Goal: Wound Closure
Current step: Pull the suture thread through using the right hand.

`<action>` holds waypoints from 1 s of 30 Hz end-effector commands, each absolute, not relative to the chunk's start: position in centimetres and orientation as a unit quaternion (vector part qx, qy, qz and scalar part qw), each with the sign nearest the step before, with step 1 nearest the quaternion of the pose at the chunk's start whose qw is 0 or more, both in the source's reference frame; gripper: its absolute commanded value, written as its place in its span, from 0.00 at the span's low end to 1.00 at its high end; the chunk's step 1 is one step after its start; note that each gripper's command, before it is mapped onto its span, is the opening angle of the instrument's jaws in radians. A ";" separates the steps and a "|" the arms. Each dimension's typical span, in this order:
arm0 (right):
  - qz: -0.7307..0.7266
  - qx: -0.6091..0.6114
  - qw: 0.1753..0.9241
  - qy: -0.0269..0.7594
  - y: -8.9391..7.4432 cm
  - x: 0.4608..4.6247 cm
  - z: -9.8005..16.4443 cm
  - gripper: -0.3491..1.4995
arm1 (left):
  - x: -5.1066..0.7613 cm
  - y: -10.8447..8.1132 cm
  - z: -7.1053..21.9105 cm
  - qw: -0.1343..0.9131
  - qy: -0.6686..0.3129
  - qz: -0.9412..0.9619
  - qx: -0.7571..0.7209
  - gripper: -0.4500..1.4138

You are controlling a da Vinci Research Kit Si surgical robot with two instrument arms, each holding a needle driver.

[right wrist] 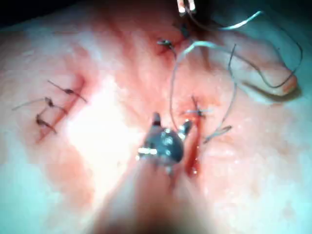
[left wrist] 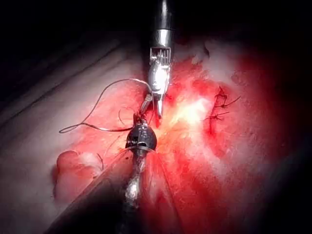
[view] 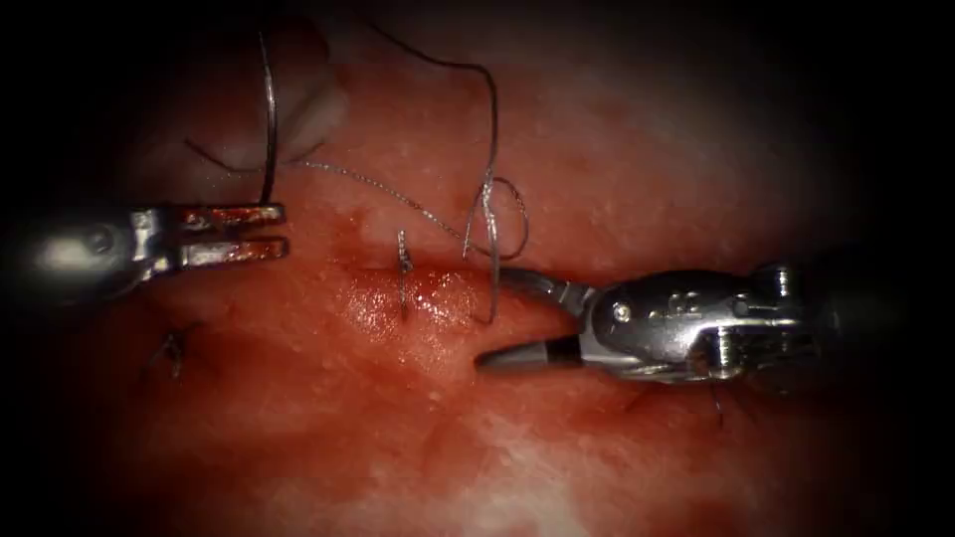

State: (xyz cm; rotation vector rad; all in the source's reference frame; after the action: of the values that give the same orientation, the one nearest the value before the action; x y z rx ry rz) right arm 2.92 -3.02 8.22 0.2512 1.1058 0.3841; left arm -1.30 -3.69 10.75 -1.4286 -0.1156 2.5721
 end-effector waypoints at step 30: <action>0.091 0.284 0.768 0.567 -4.0 3.26 6.7 0.00 | -1.27 -3.7 10.8 0.098 -0.045 0.868 -0.485 0.00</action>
State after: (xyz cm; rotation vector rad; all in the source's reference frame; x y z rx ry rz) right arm 3.20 -3.90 6.73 0.6209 1.2336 0.2006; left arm -1.21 -3.66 10.78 -1.4335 -0.1332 2.5677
